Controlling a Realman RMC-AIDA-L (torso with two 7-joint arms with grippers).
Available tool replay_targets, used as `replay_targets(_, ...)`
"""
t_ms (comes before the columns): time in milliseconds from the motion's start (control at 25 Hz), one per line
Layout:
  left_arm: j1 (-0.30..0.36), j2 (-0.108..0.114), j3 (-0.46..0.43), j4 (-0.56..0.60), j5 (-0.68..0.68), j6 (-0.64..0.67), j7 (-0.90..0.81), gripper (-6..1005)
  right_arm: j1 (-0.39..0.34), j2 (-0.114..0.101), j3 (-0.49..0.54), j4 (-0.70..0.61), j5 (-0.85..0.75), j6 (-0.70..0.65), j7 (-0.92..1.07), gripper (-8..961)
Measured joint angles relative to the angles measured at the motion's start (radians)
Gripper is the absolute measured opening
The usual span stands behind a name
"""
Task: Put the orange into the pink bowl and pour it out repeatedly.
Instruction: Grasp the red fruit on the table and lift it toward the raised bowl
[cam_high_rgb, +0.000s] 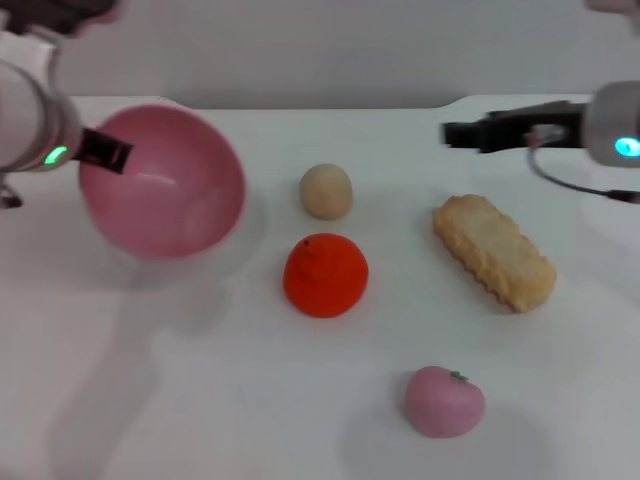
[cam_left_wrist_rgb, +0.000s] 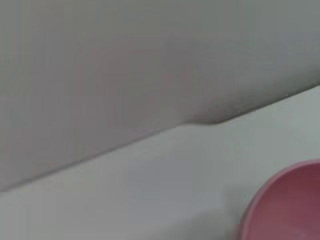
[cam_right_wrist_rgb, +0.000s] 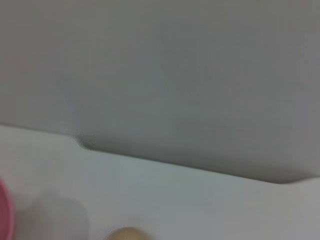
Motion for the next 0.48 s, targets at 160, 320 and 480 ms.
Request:
replay_targets(160, 0.035, 0.002, -0.056, 0.028, -0.017, -0.029, 0.005, 43, 0.081, 0.001, -0.069, 0.111, 0.049, -0.041, -0.034, 698)
replay_targets(320, 0.037, 0.002, -0.061, 0.028, -0.013, -0.041, 0.006, 43, 0.165, 0.002, -0.137, 0.229, 0.122, -0.097, -0.065, 704)
replay_targets(480, 0.031, 0.002, -0.092, 0.034, -0.013, -0.068, 0.007, 43, 0.229, 0.005, -0.194, 0.309, 0.163, -0.131, -0.07, 709)
